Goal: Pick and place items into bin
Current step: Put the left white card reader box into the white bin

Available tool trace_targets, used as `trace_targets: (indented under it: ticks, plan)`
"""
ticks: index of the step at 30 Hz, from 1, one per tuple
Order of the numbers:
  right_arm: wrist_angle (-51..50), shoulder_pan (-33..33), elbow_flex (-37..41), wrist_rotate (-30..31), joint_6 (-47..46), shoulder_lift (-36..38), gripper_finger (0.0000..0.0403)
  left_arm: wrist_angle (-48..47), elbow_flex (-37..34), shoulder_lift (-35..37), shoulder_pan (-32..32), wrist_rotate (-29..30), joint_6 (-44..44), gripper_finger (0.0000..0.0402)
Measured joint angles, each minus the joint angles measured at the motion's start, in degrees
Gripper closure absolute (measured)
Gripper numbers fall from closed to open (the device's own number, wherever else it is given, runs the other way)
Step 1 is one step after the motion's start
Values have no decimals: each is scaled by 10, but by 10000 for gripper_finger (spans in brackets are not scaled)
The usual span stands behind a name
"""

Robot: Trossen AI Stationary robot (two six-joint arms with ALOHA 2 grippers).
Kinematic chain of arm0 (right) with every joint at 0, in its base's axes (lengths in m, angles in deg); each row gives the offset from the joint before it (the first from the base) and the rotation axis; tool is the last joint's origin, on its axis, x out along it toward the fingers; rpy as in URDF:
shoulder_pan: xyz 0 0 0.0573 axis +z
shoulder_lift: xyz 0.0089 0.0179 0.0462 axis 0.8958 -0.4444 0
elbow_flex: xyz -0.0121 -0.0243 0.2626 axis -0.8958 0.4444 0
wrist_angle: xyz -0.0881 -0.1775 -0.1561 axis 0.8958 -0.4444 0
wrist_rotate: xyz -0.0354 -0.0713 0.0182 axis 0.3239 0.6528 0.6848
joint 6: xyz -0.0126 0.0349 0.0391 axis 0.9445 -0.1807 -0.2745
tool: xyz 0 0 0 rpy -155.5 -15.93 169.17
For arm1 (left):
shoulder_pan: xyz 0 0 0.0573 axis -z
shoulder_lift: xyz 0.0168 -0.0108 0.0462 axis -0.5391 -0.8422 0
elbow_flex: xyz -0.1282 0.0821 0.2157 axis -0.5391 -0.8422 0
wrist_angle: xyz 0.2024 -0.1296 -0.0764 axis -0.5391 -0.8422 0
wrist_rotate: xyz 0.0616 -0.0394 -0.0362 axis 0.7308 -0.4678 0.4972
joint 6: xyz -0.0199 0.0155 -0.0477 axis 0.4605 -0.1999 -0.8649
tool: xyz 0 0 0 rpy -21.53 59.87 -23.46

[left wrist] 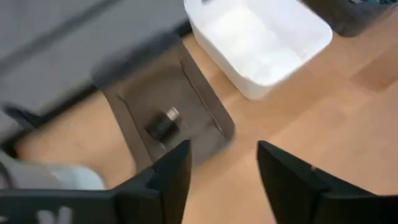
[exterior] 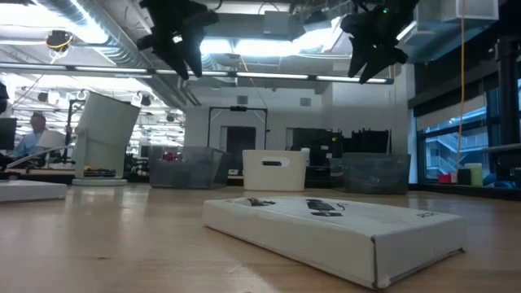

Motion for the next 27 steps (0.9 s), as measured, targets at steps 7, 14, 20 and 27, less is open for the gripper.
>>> trace_targets:
  ticks: [7, 14, 20, 27]
  plan:
    - [-8, 17, 0, 9, 30, 0, 201, -8, 0, -24, -3, -25, -99, 130]
    - [-9, 20, 0, 9, 48, 0, 201, -65, 0, -50, 0, -74, -163, 83]
    - [-13, 20, 0, 9, 60, 0, 201, -103, 0, -71, 16, -104, -183, 73]
    - [-14, 20, 0, 10, 75, 0, 201, -148, 0, -81, 58, -164, -171, 74]
